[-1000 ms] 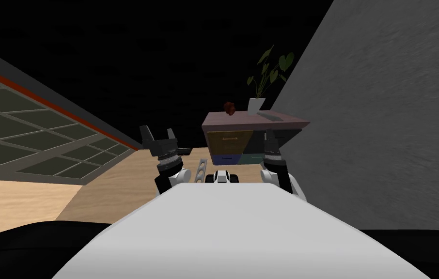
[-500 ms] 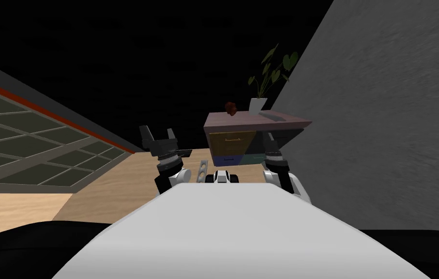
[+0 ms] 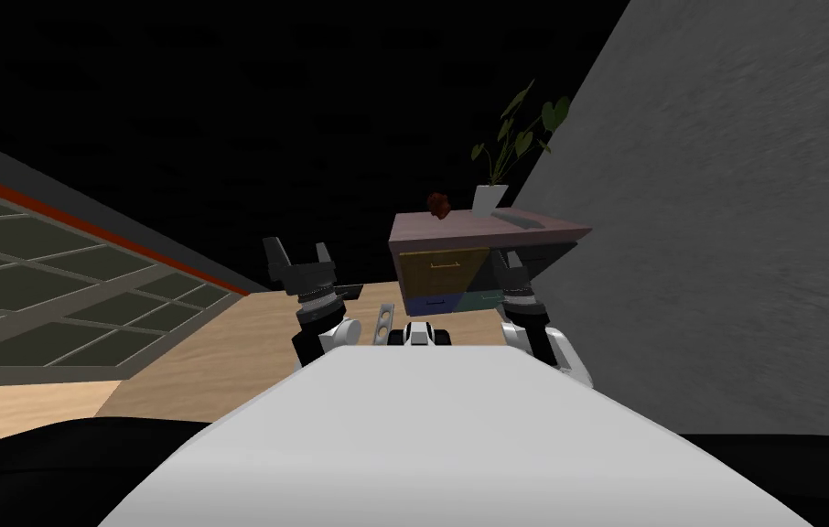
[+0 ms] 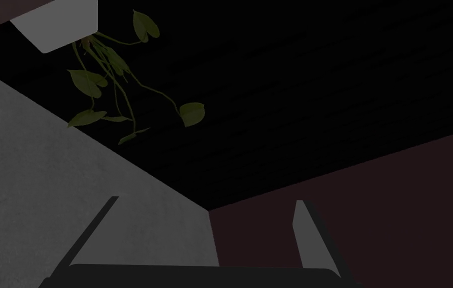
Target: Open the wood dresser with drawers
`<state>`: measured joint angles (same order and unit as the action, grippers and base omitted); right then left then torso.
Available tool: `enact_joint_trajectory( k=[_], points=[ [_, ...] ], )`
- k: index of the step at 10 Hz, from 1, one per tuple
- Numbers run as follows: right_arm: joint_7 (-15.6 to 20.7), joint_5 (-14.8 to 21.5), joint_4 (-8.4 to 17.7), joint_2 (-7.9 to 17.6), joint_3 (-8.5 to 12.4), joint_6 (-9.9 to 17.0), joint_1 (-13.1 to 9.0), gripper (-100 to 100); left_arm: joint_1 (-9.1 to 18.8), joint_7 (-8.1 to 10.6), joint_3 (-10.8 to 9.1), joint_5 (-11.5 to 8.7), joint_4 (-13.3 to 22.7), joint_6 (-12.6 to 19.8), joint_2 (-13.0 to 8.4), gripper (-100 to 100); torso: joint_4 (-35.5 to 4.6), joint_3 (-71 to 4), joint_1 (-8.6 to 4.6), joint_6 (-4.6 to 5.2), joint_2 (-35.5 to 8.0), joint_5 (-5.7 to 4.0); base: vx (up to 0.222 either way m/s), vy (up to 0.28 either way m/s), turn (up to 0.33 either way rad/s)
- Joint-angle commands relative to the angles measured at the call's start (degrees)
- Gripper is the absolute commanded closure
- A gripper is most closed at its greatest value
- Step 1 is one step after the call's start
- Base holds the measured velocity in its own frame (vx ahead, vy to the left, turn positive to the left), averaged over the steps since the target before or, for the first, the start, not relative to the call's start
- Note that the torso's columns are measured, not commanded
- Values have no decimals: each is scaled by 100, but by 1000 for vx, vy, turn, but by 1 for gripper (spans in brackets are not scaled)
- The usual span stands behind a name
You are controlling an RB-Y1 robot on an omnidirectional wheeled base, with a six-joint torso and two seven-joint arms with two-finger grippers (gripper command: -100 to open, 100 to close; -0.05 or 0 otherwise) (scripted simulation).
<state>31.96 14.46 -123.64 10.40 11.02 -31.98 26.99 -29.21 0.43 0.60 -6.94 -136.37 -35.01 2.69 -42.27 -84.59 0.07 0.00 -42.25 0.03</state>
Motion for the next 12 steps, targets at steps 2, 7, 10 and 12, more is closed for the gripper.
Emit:
enact_joint_trajectory(
  k=[2, 7, 10, 12],
  points=[
    [588, 457, 208, 54, 233, -228, -33, -100, 0, 0, 0, 0, 0, 0, 0, 0, -1, 3, -13, -1, -4, -4, 37, 95, -50],
    [1360, 891, 419, 86, 453, -451, -70, -100, 0, 0, 0, 0, 0, 0, 0, 0, -2, 4, 2, 1, -6, 0, 39, 101, -75],
    [1853, 1318, 648, 100, 668, -683, -119, -100, 0, 0, 0, 0, 0, 0, 0, 0, 0, 0, -13, -1, 0, -4, 42, 98, -66],
    [2187, 1526, 769, 101, 773, -802, -148, -100, 0, 0, 0, 0, 0, 0, 0, 0, -1, 1, -5, -1, -3, -1, 32, 107, -64]
  ],
)
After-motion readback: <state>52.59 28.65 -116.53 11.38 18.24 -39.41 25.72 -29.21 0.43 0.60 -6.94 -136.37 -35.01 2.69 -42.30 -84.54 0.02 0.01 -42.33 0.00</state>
